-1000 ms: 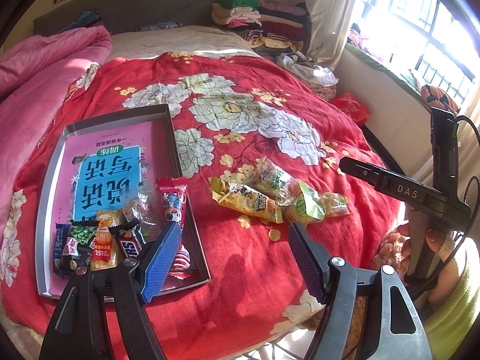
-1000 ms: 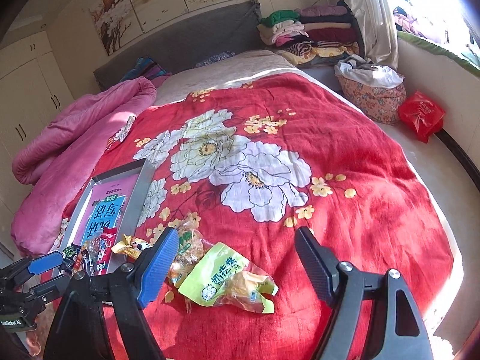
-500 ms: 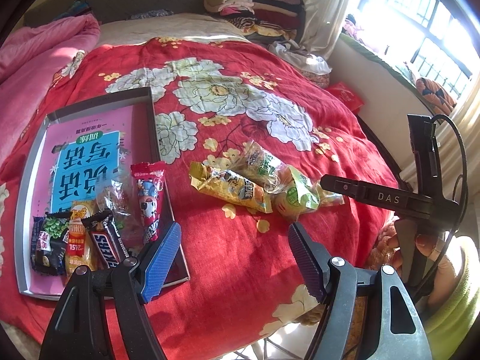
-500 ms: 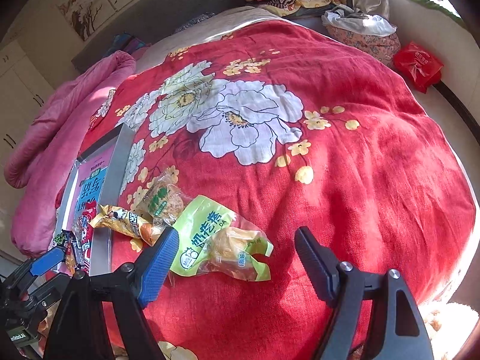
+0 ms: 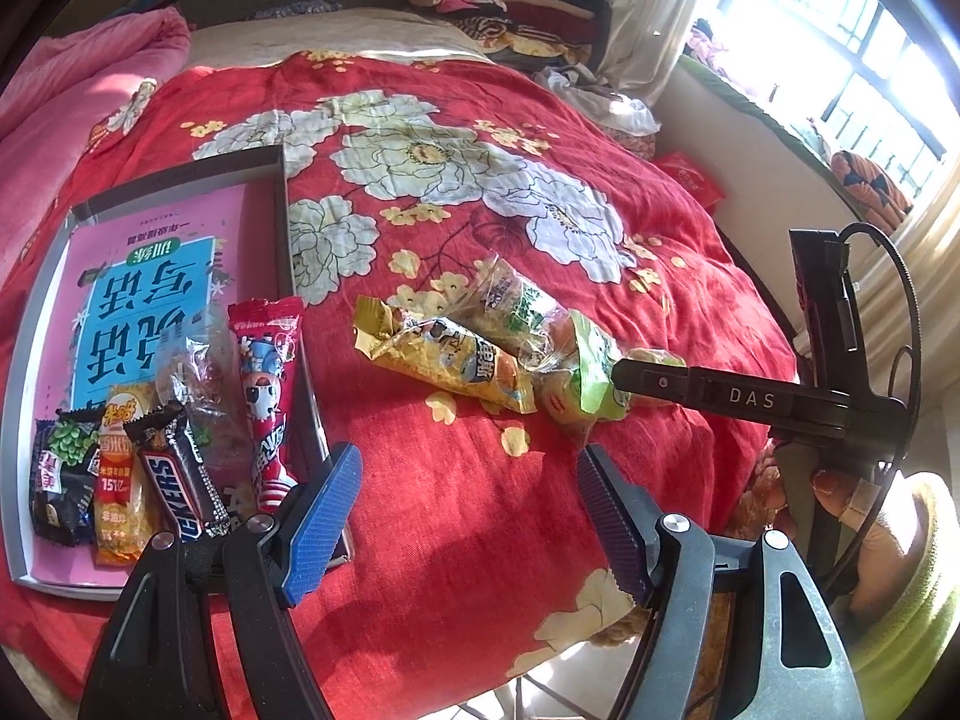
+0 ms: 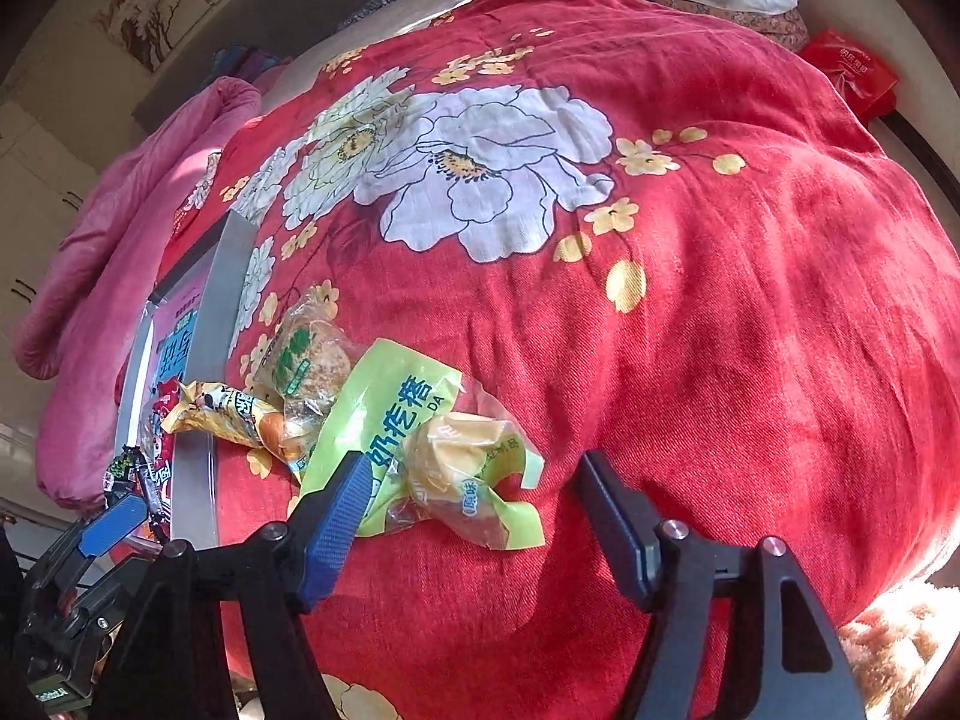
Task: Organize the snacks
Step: 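Grasp the yellow chip bag with the left gripper while the right grasps the green cracker packet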
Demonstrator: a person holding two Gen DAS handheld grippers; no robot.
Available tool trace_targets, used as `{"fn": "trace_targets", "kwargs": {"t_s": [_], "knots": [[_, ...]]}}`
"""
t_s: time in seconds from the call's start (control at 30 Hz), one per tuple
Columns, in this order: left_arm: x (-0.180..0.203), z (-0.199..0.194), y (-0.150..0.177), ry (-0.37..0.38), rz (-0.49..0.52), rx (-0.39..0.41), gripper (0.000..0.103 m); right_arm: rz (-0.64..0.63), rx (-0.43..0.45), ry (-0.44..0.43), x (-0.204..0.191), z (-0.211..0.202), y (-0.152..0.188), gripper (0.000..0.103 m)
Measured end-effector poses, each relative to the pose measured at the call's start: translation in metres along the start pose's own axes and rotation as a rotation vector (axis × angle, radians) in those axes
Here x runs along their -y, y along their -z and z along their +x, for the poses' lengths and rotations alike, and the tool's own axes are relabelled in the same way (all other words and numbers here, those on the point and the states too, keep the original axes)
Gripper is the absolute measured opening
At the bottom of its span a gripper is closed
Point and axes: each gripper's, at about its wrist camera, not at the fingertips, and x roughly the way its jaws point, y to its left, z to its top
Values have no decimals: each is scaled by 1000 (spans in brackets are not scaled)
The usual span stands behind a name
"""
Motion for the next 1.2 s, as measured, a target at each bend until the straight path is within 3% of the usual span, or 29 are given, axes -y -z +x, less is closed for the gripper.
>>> {"fn": "trace_targets", "kwargs": {"t_s": [0.47, 0.83, 0.97, 1.2], "knots": [[-11, 33, -15, 32, -123, -41, 76, -28, 41, -13, -5, -5, -2, 55], [-14, 50, -22, 22, -148, -53, 76, -99, 74, 0, -19, -11, 1, 49], [-14, 57, -22, 25, -150, -63, 76, -129, 65, -41, -25, -6, -2, 48], [-13, 61, -26, 28, -156, -61, 76, -36, 1, -113, -9, 14, -9, 49]]}}
